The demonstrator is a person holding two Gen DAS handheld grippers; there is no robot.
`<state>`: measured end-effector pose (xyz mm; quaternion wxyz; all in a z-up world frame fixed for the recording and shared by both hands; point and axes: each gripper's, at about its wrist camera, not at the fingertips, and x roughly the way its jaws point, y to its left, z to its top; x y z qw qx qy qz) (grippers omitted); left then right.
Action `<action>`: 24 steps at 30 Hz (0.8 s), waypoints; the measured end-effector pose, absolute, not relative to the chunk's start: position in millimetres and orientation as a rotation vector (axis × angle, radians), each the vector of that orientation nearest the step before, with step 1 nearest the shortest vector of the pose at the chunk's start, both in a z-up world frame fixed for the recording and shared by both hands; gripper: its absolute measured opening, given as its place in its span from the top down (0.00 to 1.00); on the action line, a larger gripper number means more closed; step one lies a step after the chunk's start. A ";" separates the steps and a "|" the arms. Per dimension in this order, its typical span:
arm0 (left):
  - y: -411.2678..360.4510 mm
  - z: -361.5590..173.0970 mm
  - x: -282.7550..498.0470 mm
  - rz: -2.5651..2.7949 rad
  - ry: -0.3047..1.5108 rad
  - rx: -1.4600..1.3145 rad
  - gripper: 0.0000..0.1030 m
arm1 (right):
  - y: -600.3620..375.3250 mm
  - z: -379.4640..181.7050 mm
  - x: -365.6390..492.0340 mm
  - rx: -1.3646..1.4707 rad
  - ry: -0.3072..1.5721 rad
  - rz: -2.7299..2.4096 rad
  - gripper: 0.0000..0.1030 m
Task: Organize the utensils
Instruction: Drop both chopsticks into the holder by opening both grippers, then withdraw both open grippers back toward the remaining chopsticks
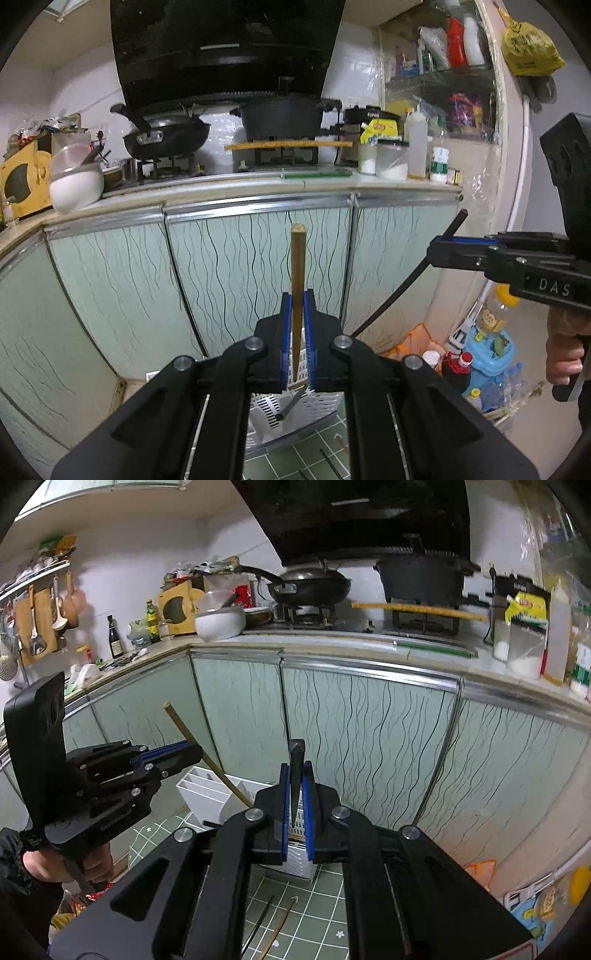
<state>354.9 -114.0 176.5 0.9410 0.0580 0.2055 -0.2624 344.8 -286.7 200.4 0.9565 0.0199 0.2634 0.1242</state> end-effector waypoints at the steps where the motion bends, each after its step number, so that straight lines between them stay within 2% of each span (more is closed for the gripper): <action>1: -114.7 170.1 358.7 -0.533 0.426 0.121 0.94 | -288.3 194.7 349.4 0.047 0.543 0.252 0.94; 12: -115.4 132.4 382.3 -0.545 0.479 0.093 0.92 | -286.5 151.5 374.5 0.023 0.597 0.240 0.93; 13: -112.5 132.5 382.6 -0.540 0.482 0.075 0.91 | -287.7 150.0 374.4 0.022 0.599 0.236 0.84; 14: -109.7 133.5 382.6 -0.530 0.484 0.065 0.71 | -290.3 149.2 372.1 0.022 0.592 0.230 0.73; 15: -106.5 134.9 380.9 -0.511 0.479 0.059 0.30 | -292.4 149.6 369.3 0.020 0.582 0.213 0.40; 16: -102.4 136.6 377.7 -0.483 0.461 0.056 0.14 | -294.6 150.4 365.4 0.016 0.566 0.194 0.19; 17: -95.8 140.0 371.6 -0.457 0.425 0.051 0.08 | -297.7 151.2 359.0 0.014 0.547 0.189 0.18; 18: -91.6 142.2 367.5 -0.446 0.411 0.049 0.07 | -299.4 151.6 355.4 0.014 0.546 0.187 0.17; 19: -87.6 144.2 364.2 -0.436 0.411 0.047 0.07 | -301.8 151.7 350.7 0.017 0.546 0.176 0.09; 20: -83.7 145.9 361.3 -0.429 0.415 0.040 0.06 | -304.3 151.7 345.8 0.021 0.540 0.171 0.07; 24: -70.9 148.8 344.6 -0.413 0.419 0.020 0.05 | -308.3 150.0 323.8 0.012 0.522 0.176 0.07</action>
